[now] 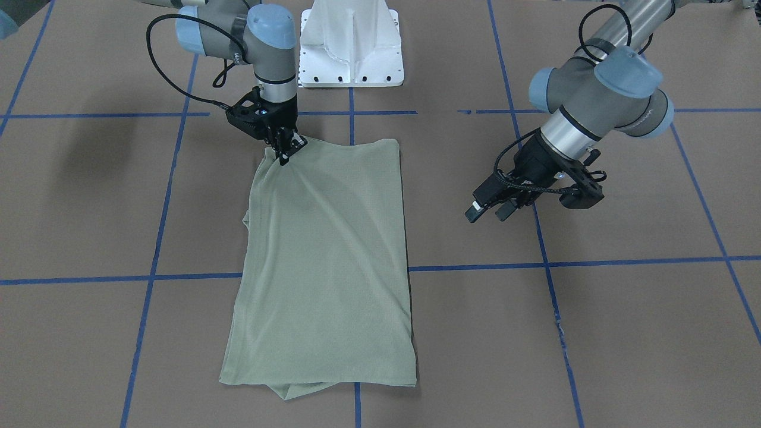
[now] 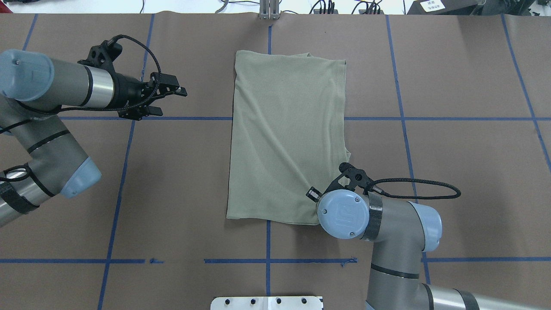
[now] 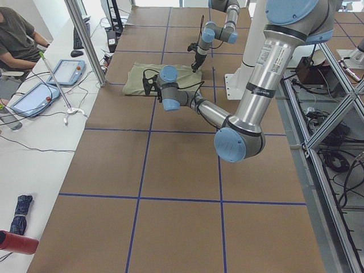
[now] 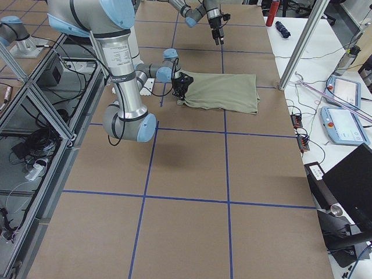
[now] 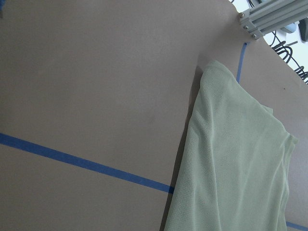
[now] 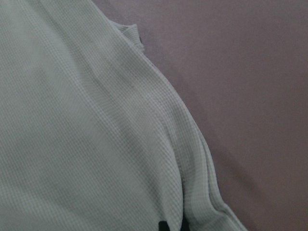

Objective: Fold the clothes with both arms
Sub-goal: 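Lower the right gripper to the shirt's near corner and grasp it, then move the left gripper to the other near corner and grasp it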

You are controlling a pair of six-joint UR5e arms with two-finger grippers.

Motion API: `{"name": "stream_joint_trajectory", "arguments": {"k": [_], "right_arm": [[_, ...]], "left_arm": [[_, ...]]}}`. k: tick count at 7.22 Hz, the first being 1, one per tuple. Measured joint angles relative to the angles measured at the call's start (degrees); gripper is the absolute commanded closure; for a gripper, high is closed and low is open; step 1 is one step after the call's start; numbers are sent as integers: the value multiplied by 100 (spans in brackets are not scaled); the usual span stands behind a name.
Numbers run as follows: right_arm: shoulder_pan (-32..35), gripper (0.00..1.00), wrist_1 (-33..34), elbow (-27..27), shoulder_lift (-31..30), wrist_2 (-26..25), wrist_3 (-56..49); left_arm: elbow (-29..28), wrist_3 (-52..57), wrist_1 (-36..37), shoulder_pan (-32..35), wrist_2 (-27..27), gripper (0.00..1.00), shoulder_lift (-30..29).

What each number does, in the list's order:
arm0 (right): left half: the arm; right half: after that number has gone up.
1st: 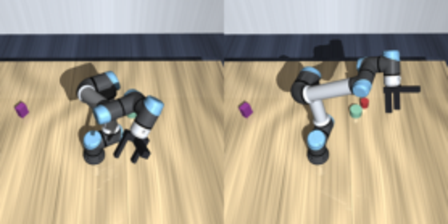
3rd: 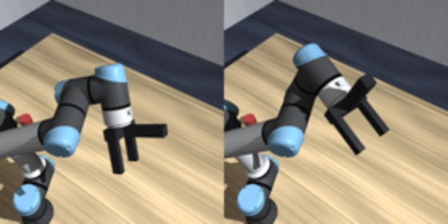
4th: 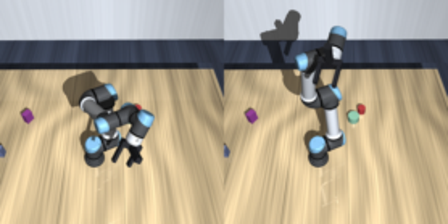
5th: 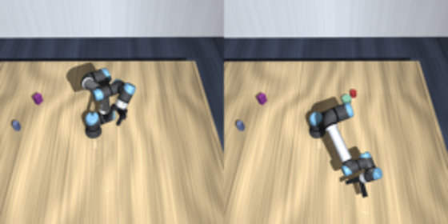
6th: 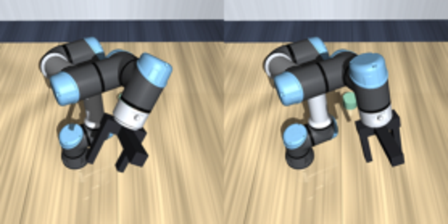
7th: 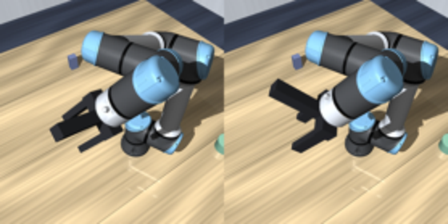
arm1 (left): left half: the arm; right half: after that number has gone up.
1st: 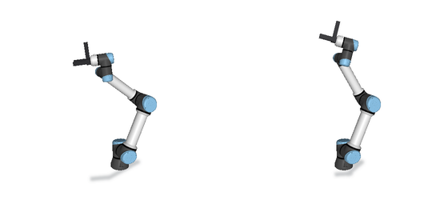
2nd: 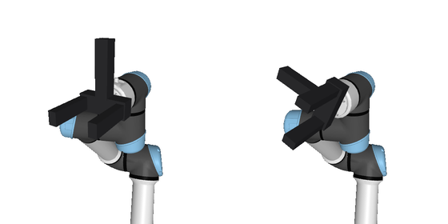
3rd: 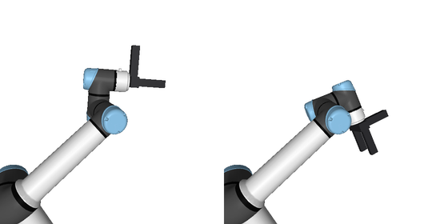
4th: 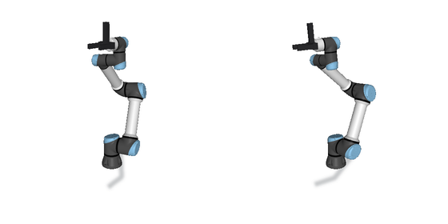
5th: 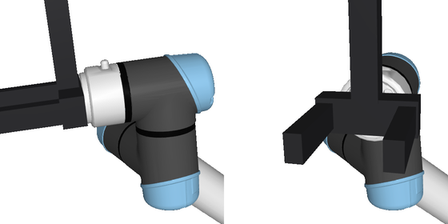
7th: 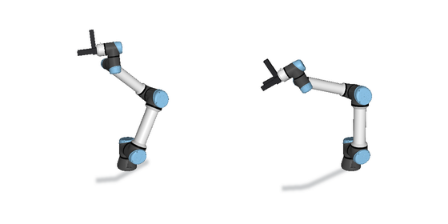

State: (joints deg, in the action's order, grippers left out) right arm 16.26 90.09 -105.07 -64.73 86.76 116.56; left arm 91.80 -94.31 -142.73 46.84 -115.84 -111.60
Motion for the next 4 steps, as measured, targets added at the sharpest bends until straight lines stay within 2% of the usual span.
{"name": "stream_joint_trajectory", "arguments": {"k": [2,4], "right_arm": [[118,100,54,-81,38,141,-16],[143,100,472,-407,104,200,-1]], "left_arm": [[-12,-123,-2,-3,-6,0,0],[65,-621,-11,-54,24,0,6]]}}
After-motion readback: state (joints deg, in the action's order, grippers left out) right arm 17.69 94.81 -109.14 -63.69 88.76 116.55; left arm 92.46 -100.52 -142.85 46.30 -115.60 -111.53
